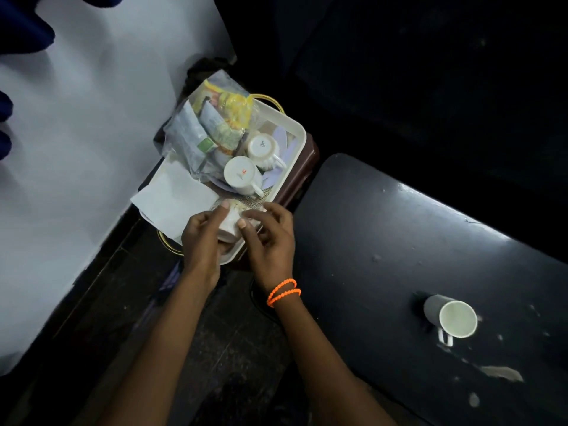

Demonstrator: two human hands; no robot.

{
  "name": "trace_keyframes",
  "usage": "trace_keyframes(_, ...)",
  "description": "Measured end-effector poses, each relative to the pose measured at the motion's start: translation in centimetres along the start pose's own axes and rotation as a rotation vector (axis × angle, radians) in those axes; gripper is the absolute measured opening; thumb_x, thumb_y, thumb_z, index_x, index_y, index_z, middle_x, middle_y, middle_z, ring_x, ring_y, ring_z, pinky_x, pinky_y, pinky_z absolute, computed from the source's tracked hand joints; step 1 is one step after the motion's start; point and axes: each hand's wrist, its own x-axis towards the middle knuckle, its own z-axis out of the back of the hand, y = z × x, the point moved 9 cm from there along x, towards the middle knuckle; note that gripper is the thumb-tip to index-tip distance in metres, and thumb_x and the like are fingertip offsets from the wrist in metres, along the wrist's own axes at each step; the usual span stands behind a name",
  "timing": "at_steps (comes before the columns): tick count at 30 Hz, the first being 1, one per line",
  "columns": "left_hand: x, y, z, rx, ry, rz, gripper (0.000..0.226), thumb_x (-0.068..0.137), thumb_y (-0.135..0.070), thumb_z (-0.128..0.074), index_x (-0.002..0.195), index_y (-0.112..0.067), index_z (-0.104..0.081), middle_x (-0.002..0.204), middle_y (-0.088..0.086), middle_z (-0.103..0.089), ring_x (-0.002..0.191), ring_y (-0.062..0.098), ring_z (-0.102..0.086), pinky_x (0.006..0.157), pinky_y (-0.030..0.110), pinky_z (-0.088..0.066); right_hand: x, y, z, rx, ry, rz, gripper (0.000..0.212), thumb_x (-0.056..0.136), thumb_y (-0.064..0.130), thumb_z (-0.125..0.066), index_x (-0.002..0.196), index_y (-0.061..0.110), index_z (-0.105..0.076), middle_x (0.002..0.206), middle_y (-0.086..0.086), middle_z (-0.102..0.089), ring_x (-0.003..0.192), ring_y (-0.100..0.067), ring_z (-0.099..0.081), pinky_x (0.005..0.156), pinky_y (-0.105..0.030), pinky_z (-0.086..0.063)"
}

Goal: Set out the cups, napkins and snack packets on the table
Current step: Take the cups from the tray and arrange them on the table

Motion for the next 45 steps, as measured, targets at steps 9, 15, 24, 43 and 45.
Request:
trace_keyframes(9,-7.0,6.3,-10.0,-0.045,0.507,0.068,0.028,0.093,-0.023,-0.070,0.110,-0.002,-0.067,0.102,0.020,-0.072,0.092,0.026,-0.072,0.086,0.037,-0.057,-5.2,-5.8,10.1,0.307,-0.052,-0.369,0.025,0.096,0.032,-0.071,0.115,0.017,-0.076,0.109,-0.007,-0.080,0.093,-0.015,-0.073,0.070,-0.028,-0.059)
trace_keyframes(15,-10.5,12.6,-15.4,0.598,0.864,-0.091,0.046,0.080,-0.021,-0.089,0.122,-0.016,-0.070,0.121,-0.002,-0.079,0.116,0.012,-0.073,0.093,0.018,-0.056,-8.8,-9.2,21.6,0.285,-0.213,-0.304,0.040,0.090,0.025,-0.080,0.128,0.019,-0.071,0.122,-0.007,-0.077,0.114,-0.021,-0.072,0.090,-0.037,-0.058)
trace_keyframes(24,-13.9,20.5,-19.9,1.001,0.823,-0.266,0.066,0.048,-0.055,-0.095,0.097,-0.032,-0.058,0.099,-0.011,-0.076,0.091,0.001,-0.074,0.082,0.036,-0.064,-13.6,-15.4,29.4,0.287,-0.554,-0.402,0.041,0.081,-0.012,-0.077,0.118,0.007,-0.075,0.111,-0.004,-0.081,0.106,-0.015,-0.076,0.087,-0.024,-0.059)
trace_keyframes(43,-19.0,25.4,-22.0,0.971,0.641,-0.452,0.066,0.056,-0.043,-0.094,0.104,-0.027,-0.052,0.111,-0.010,-0.059,0.104,0.013,-0.062,0.087,0.041,-0.059,-19.1,-21.4,34.0,0.403,-0.896,-0.680,0.017,0.083,0.001,-0.082,0.098,0.007,-0.080,0.090,-0.013,-0.082,0.089,-0.028,-0.079,0.085,-0.041,-0.064)
trace_keyframes(45,-19.0,25.5,-21.9,0.969,0.632,-0.438,0.069,0.053,-0.048,-0.092,0.105,-0.030,-0.050,0.111,-0.013,-0.057,0.103,0.012,-0.063,0.086,0.040,-0.059,-19.4,-21.5,33.8,0.376,-0.878,-0.704,0.013,0.082,0.004,-0.083,0.093,0.010,-0.082,0.087,-0.013,-0.082,0.089,-0.033,-0.079,0.085,-0.043,-0.064)
